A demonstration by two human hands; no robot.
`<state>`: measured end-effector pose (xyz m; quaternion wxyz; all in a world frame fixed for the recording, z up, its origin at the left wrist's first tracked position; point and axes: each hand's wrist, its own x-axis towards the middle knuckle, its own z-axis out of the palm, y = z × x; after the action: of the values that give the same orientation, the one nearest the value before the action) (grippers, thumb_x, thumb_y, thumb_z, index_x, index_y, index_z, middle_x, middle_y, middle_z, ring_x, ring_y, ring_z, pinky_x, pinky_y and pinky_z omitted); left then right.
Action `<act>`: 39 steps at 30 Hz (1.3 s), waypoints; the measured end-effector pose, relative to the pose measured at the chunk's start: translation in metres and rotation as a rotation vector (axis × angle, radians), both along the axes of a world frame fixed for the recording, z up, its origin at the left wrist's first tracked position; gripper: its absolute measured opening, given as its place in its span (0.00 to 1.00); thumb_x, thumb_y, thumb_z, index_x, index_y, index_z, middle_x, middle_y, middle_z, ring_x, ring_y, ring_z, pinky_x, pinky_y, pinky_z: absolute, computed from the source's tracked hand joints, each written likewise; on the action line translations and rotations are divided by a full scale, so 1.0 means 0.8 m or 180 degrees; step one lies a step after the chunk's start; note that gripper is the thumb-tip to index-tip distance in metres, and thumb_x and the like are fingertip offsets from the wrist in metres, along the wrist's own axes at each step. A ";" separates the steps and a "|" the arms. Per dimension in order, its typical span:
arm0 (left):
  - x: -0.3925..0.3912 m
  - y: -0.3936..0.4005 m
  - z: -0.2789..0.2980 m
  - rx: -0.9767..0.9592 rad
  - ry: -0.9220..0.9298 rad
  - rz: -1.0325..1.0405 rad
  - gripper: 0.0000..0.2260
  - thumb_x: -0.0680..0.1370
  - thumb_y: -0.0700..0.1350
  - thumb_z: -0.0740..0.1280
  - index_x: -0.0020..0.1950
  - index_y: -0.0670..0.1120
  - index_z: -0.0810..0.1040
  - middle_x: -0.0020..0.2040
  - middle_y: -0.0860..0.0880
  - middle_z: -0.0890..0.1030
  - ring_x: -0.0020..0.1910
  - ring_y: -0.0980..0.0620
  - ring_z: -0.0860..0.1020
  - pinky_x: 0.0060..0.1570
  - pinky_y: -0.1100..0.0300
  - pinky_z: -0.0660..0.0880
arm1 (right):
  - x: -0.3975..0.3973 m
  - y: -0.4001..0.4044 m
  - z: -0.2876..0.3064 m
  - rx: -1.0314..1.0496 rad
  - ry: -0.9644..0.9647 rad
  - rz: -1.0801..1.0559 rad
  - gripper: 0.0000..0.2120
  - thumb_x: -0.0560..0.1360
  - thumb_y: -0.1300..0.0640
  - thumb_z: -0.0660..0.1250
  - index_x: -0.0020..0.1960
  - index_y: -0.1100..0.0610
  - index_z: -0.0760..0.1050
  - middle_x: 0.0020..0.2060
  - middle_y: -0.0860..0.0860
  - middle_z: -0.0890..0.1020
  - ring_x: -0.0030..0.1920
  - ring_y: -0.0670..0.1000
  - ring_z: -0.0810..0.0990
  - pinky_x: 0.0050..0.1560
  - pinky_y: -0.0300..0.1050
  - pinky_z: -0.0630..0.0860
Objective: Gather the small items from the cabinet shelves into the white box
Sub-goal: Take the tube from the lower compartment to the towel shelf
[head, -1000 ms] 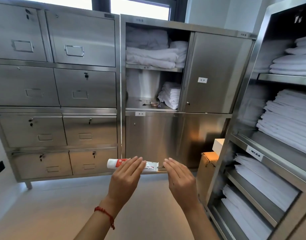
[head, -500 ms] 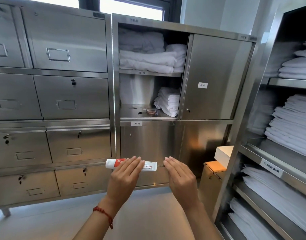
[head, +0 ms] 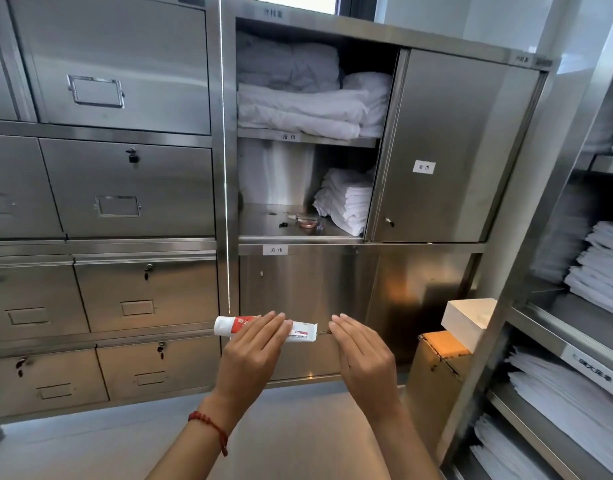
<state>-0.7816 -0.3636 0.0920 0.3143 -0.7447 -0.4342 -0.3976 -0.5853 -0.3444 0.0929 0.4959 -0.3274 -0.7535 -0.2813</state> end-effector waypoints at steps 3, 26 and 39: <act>0.006 0.032 -0.002 0.0009 0.0004 0.0087 0.22 0.55 0.38 0.82 0.48 0.39 0.85 0.48 0.41 0.84 0.47 0.43 0.83 0.43 0.46 0.80 | 0.005 0.040 -0.001 -0.0028 0.0007 0.0100 0.13 0.66 0.60 0.73 0.50 0.62 0.83 0.48 0.55 0.85 0.50 0.54 0.84 0.47 0.47 0.81; 0.066 0.281 0.010 0.0213 -0.0072 0.0303 0.21 0.58 0.36 0.81 0.49 0.38 0.84 0.49 0.41 0.84 0.48 0.42 0.83 0.39 0.46 0.81 | 0.070 0.301 0.020 -0.0210 -0.0080 0.0386 0.19 0.59 0.67 0.80 0.49 0.63 0.83 0.47 0.56 0.85 0.49 0.54 0.84 0.51 0.47 0.78; 0.020 0.437 0.005 0.0388 -0.0143 0.0192 0.08 0.75 0.38 0.66 0.49 0.38 0.84 0.50 0.42 0.84 0.49 0.44 0.83 0.46 0.48 0.80 | 0.021 0.444 0.019 -0.0169 -0.0086 0.0372 0.20 0.56 0.73 0.80 0.47 0.63 0.84 0.46 0.56 0.85 0.49 0.53 0.84 0.50 0.46 0.80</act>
<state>-0.7658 -0.0143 0.0958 0.3611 -0.7017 -0.4384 -0.4303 -0.5683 0.0105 0.1080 0.4924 -0.2921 -0.7851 -0.2363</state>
